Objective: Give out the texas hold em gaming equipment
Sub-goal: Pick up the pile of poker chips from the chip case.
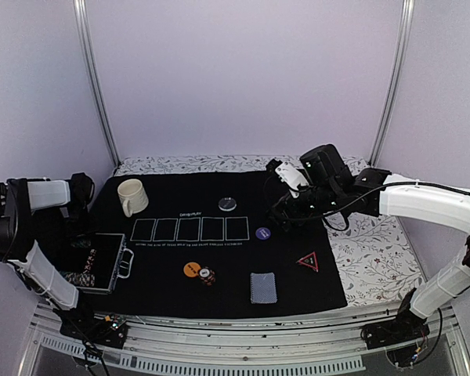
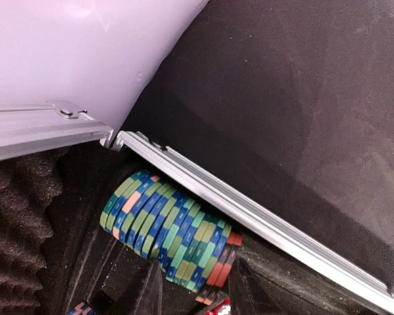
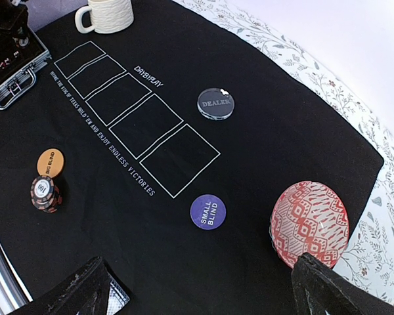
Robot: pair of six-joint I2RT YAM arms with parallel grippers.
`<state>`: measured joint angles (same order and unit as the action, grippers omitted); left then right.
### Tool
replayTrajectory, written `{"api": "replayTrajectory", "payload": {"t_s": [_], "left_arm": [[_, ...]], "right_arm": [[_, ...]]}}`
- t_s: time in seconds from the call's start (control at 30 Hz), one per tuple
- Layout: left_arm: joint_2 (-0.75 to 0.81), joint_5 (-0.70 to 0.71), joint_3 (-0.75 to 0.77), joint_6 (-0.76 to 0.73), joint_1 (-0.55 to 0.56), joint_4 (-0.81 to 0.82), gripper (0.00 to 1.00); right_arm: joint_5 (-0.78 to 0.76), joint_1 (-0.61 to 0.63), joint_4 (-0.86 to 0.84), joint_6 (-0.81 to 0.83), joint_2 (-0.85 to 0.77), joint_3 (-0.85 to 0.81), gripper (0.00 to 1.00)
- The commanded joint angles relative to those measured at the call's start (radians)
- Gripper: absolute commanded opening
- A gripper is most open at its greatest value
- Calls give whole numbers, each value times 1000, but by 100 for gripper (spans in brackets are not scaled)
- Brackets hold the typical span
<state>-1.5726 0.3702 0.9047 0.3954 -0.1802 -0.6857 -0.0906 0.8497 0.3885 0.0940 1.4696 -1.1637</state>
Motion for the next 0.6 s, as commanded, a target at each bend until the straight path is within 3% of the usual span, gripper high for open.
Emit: {"api": "replayTrajectory", "payload": {"t_s": [0.0,0.4,0.57], "left_arm": [[-26,-91,-29,-7,4,51,35],[-120,-65,19,-38,3,40,40],[-117,-106,2,-34,5,48,35]], "right_arm": [[13,-5,10,-10,-5,10,99],[9,-5,15,-8,-12,21,99],[14,-5,17,-6,-9,22,99]]}}
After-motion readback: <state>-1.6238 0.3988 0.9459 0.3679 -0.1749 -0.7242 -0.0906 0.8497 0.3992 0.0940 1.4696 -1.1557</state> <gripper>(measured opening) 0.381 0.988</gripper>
